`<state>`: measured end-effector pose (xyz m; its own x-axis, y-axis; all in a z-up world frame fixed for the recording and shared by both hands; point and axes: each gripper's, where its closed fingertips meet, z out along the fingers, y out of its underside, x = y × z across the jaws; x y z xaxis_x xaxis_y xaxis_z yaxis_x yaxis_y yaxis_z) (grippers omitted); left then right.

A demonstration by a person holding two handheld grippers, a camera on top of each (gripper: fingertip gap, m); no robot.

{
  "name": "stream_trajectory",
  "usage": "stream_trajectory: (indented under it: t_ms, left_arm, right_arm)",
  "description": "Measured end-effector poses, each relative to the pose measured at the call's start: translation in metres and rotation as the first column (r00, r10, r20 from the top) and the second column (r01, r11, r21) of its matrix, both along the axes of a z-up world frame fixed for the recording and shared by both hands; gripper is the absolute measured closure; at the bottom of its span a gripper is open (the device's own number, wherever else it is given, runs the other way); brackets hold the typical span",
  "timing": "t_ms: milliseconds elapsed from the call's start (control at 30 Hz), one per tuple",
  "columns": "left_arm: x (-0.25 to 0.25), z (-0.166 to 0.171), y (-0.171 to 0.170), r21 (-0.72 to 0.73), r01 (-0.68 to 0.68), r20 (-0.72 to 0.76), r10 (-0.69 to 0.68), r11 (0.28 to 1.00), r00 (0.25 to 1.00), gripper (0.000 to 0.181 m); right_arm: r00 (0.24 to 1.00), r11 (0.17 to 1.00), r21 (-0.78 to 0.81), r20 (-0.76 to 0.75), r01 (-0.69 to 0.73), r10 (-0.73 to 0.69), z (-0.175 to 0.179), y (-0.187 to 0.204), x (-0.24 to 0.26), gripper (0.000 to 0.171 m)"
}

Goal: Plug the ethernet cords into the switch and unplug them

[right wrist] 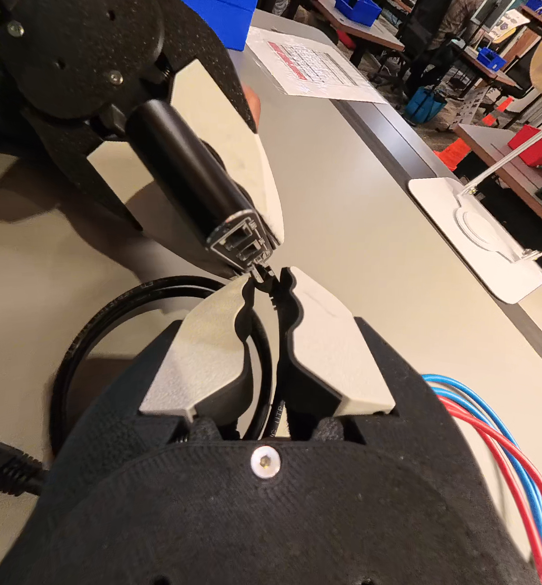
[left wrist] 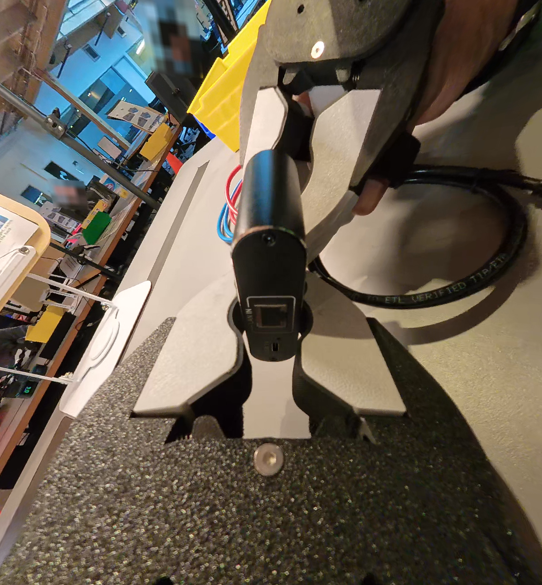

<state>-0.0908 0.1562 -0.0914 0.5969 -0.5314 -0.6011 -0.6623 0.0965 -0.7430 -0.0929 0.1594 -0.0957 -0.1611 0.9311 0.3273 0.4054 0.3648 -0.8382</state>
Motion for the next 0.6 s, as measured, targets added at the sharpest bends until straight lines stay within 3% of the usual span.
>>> stream_trajectory:
  t_ms: [333,600]
  left_arm:
    - [-0.0016,-0.0044,-0.0014,-0.008,-0.001,-0.070,0.000,1.000,0.998,0.153]
    - [0.0004,-0.0043,-0.0004,-0.012,-0.009,-0.056,0.008,1.000,0.998,0.153]
  right_arm:
    - [0.999,0.996,0.088,0.034,-0.020,0.017,-0.0026,-0.0018,0.0018,0.154]
    - [0.999,1.000,0.029,0.049,-0.003,0.002,-0.0042,-0.0004,0.0023,0.154]
